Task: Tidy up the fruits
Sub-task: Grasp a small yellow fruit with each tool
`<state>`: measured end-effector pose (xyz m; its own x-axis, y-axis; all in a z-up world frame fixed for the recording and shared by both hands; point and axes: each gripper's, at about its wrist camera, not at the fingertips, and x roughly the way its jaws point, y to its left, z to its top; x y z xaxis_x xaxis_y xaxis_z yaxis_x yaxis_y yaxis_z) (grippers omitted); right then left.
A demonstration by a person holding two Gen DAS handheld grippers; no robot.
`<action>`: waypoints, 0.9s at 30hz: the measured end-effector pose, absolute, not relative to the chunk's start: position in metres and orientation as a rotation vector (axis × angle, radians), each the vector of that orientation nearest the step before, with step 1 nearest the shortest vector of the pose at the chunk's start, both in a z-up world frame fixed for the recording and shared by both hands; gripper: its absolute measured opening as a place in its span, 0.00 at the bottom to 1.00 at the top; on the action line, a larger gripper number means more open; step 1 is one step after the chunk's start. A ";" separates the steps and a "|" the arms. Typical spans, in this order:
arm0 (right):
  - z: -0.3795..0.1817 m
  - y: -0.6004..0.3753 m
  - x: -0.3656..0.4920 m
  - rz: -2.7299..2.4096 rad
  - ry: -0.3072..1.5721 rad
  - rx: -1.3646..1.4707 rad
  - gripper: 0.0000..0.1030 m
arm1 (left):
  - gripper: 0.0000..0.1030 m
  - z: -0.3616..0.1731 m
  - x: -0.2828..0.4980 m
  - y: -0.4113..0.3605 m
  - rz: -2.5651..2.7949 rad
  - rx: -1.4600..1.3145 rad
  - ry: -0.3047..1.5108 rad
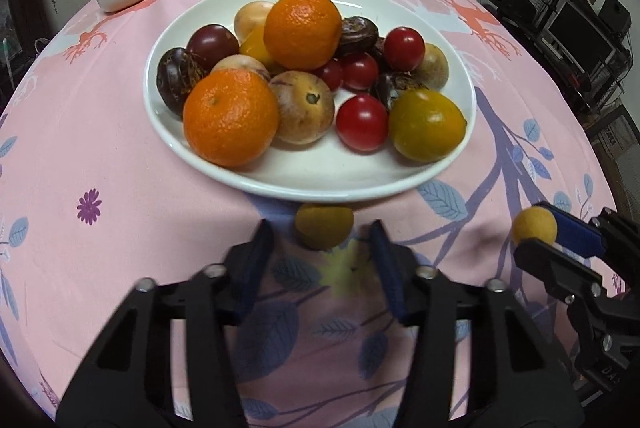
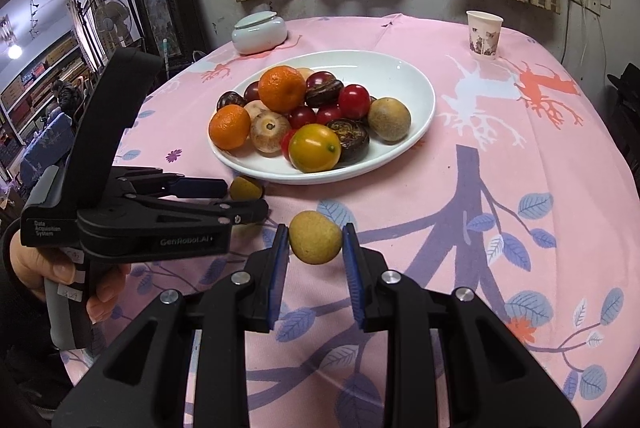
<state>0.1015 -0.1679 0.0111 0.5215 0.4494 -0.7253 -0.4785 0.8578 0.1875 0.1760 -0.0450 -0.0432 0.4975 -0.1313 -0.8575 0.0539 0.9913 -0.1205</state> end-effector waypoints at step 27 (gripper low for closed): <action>0.038 -0.164 0.090 0.568 0.795 -0.021 0.27 | 0.28 0.019 0.114 -0.008 -0.205 -0.058 0.888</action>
<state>0.0898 -0.1640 0.0383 0.5597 0.4741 -0.6797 -0.4898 0.8508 0.1902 0.1135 -0.0077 0.0189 0.6126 -0.2021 -0.7642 0.1541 0.9788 -0.1353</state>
